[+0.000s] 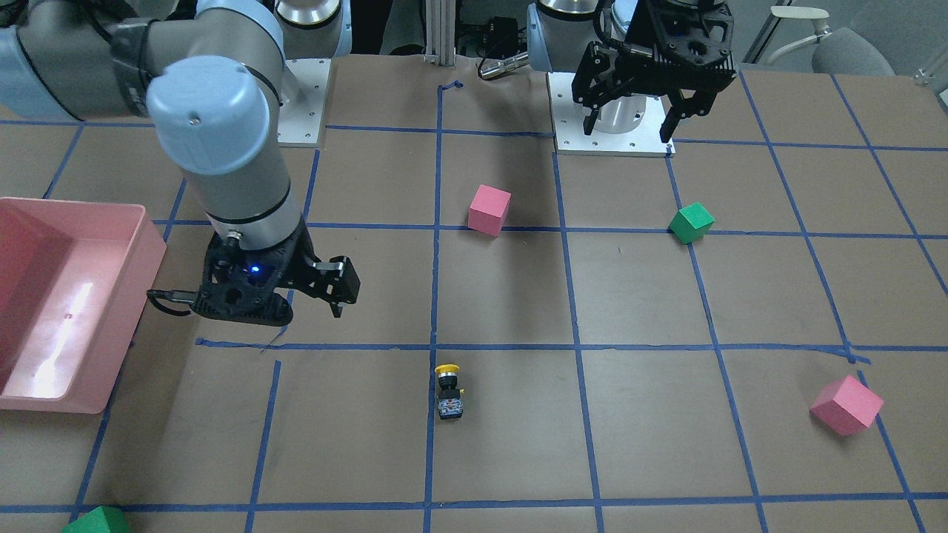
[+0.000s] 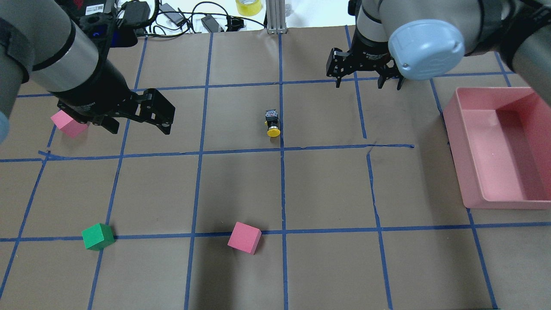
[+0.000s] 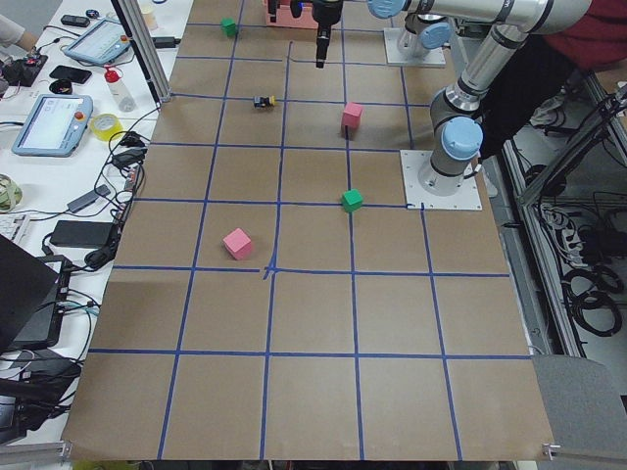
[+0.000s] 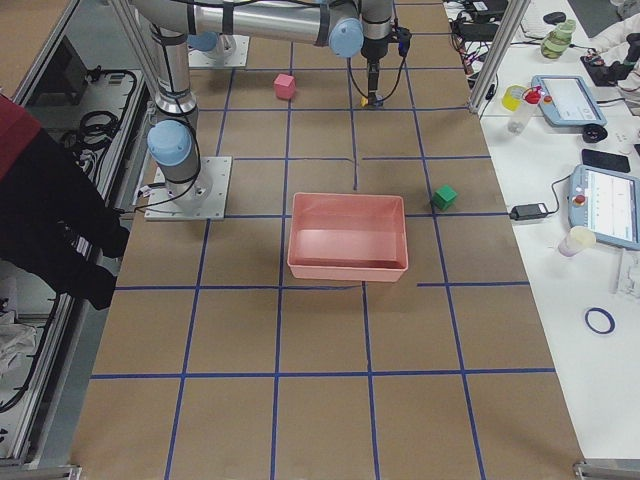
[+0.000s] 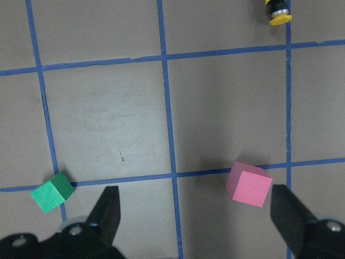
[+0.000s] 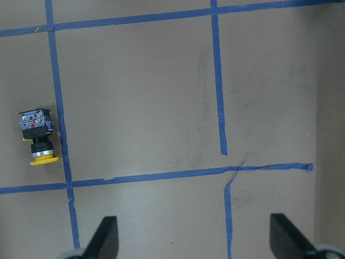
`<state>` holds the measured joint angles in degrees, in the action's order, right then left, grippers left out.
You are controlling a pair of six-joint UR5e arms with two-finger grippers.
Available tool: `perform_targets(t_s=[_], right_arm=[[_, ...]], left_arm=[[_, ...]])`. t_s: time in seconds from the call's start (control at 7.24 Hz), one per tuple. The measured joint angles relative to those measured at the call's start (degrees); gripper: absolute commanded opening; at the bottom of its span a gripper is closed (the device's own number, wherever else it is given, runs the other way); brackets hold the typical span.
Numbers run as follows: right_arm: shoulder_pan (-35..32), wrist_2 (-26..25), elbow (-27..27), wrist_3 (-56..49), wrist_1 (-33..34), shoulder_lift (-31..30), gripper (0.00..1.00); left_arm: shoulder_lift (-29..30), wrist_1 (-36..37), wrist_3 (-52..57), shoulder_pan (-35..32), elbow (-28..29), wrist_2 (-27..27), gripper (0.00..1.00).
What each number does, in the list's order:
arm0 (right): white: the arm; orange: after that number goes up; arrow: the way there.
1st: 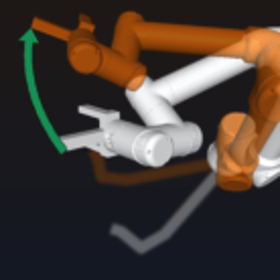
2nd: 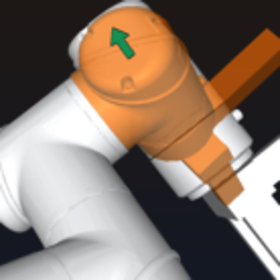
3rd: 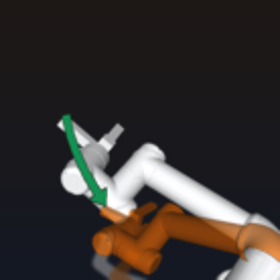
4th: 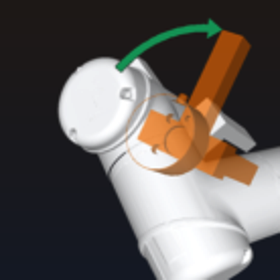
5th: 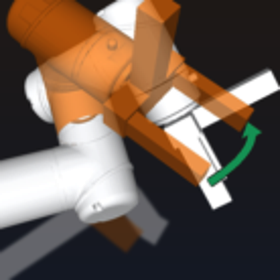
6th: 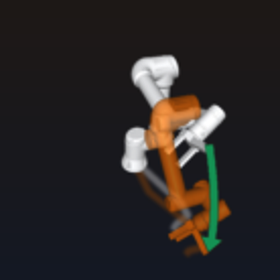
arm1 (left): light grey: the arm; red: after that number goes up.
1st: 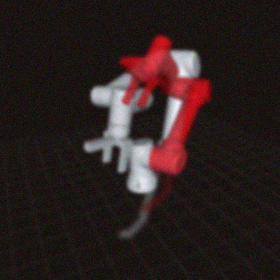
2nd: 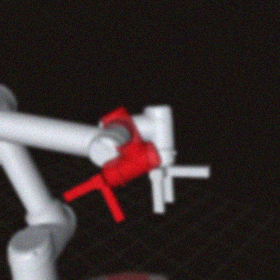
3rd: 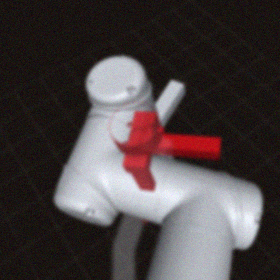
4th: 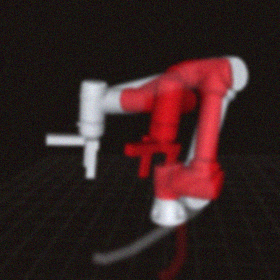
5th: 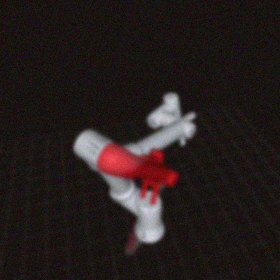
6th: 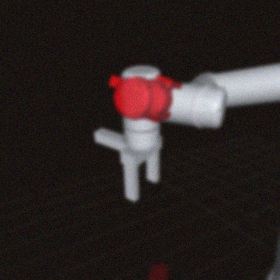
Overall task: Align button upright
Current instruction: 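Swing the left gripper across the table toward the lying button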
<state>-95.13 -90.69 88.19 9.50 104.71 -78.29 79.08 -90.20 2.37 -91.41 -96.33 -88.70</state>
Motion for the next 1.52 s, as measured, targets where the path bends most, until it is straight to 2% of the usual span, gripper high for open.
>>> perform_targets(t_s=[0.41,0.83,1.24,1.52], right_arm=[[0.88,-4.31,0.46,-2.82,-6.48,-4.87,1.0],[0.82,-3.92,0.66,-3.99,-11.94,-9.82,1.0],[0.82,-3.58,0.57,-5.1,-12.52,-10.91,1.0],[0.83,-3.54,0.59,-5.24,-12.2,-10.95,1.0]], left_arm=[[-0.06,-0.06,-0.04,-0.09,-0.07,-0.14,1.0],[-0.28,0.54,-0.29,-0.23,-1.82,-0.05,1.0],[-0.46,2.12,-0.45,-0.35,-3.09,-0.04,1.0],[-0.5,5.96,-0.52,-0.51,-5.32,0.33,1.0]])
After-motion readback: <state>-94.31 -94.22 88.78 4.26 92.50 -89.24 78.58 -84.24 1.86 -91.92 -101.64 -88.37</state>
